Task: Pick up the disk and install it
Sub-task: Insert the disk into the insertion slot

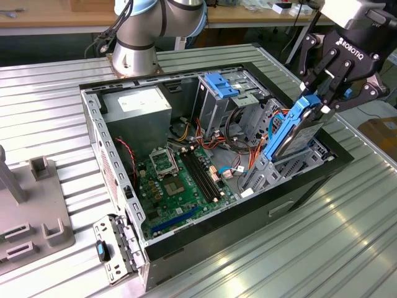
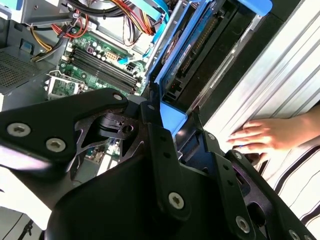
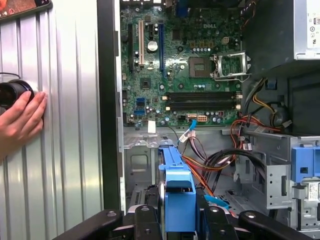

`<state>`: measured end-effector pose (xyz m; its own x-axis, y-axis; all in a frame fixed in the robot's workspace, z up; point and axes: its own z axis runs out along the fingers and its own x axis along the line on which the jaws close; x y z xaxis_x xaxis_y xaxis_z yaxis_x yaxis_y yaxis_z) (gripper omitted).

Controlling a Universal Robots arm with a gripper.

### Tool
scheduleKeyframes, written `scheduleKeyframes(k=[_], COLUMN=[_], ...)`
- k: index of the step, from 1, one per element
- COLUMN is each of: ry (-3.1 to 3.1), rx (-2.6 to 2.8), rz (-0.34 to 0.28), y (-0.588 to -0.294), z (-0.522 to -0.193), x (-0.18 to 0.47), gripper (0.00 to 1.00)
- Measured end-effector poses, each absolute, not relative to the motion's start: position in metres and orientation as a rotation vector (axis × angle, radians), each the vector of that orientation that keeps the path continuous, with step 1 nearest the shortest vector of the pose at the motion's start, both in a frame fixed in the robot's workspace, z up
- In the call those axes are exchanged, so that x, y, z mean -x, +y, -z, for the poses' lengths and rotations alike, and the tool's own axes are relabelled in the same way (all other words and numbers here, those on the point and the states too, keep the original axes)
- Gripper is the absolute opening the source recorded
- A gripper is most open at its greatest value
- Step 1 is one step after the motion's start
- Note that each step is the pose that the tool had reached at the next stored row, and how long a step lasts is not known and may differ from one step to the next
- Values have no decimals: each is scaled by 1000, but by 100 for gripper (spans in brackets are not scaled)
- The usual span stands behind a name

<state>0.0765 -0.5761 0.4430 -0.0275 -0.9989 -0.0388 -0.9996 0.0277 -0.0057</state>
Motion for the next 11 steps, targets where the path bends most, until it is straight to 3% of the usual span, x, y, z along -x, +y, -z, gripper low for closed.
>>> scheduleKeyframes(k=[11], ry=[2229], rx=[2168], rz=[-36], y=[-580], z=[-416], x=[-77], gripper=[37])
